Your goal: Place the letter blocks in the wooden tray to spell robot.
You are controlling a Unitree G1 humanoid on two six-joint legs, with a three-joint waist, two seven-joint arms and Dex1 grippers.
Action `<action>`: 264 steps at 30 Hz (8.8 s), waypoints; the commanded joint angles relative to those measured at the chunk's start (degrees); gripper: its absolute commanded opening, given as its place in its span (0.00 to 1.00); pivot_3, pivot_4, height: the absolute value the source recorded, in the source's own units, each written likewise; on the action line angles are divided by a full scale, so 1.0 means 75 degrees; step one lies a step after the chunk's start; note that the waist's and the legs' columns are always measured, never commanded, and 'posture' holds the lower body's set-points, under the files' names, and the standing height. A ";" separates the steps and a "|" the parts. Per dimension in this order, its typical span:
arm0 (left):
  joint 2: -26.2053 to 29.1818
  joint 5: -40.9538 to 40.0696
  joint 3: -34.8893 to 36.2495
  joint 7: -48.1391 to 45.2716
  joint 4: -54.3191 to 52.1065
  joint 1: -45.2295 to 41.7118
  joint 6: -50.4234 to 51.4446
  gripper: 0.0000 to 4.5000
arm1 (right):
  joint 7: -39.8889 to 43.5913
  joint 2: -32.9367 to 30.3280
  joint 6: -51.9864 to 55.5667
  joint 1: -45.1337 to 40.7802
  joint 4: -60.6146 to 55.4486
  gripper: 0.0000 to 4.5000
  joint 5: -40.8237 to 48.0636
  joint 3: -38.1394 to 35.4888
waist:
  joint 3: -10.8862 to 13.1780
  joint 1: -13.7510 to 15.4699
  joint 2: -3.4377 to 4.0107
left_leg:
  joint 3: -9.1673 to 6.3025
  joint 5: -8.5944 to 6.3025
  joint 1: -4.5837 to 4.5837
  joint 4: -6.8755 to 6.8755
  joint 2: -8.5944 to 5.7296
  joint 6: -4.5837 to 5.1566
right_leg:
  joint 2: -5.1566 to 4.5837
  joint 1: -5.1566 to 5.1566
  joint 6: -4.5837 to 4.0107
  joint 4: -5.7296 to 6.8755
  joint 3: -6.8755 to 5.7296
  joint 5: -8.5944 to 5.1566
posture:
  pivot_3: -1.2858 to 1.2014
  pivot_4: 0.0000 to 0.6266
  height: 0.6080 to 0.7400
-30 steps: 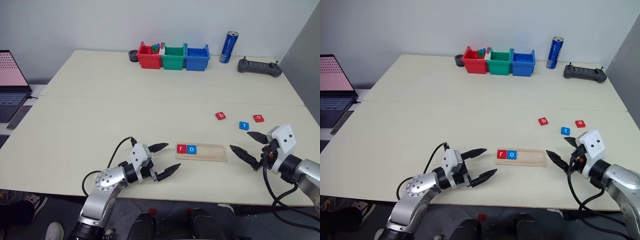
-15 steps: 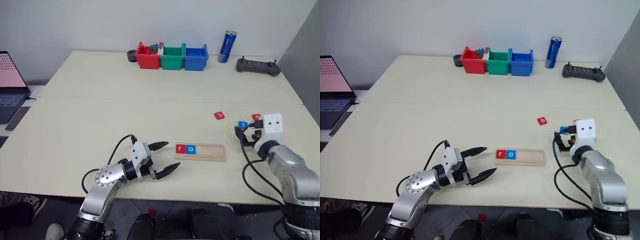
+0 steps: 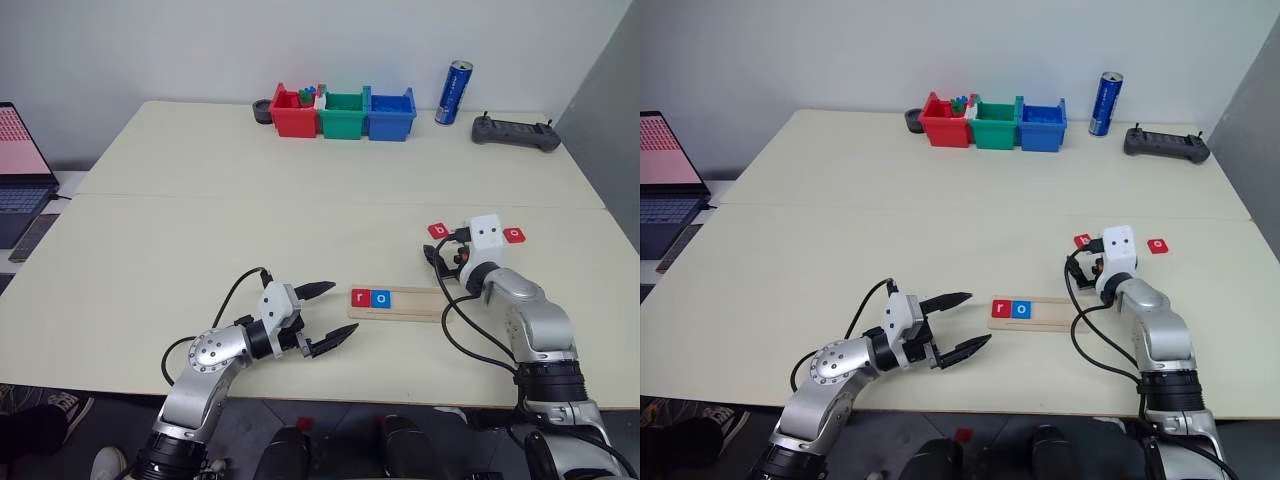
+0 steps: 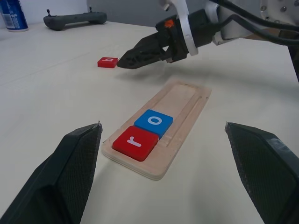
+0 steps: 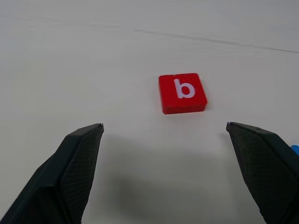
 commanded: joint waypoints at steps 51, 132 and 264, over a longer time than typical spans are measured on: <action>0.0141 -0.0191 0.0003 -0.0176 -0.0357 0.0402 -0.0296 1.00 | 0.0425 -0.1227 0.3313 0.1822 -0.4709 0.32 0.0468 -0.1607 | 0.0003 0.0089 0.0019 | -0.0030 0.0000 -0.0042 -0.0020 -0.0003 -0.0001 | -0.0009 -0.0028 0.0000 -0.0017 -0.0028 -0.0001 | 0.52 0.24 1.00; 0.0148 -0.0154 -0.0006 -0.0228 -0.0139 0.0209 -0.0438 1.00 | 0.8594 -0.4362 -0.4775 -0.0375 0.3038 0.32 -0.0578 0.1048 | 0.0011 0.0012 0.0016 | 0.0014 -0.0011 -0.0004 -0.0020 -0.0001 0.0019 | -0.0014 0.0008 0.0007 -0.0061 0.0004 0.0004 | 0.52 0.24 1.00; 0.0472 -0.0233 0.0127 -0.0512 -0.0340 0.0298 -0.0438 1.00 | 0.1082 -0.2278 0.3725 0.0314 -0.1691 0.32 0.0207 -0.1792 | 0.0007 0.0022 0.0028 | -0.0002 -0.0011 -0.0007 -0.0021 -0.0003 0.0020 | -0.0009 -0.0004 0.0005 -0.0015 -0.0001 0.0001 | 0.52 0.24 1.00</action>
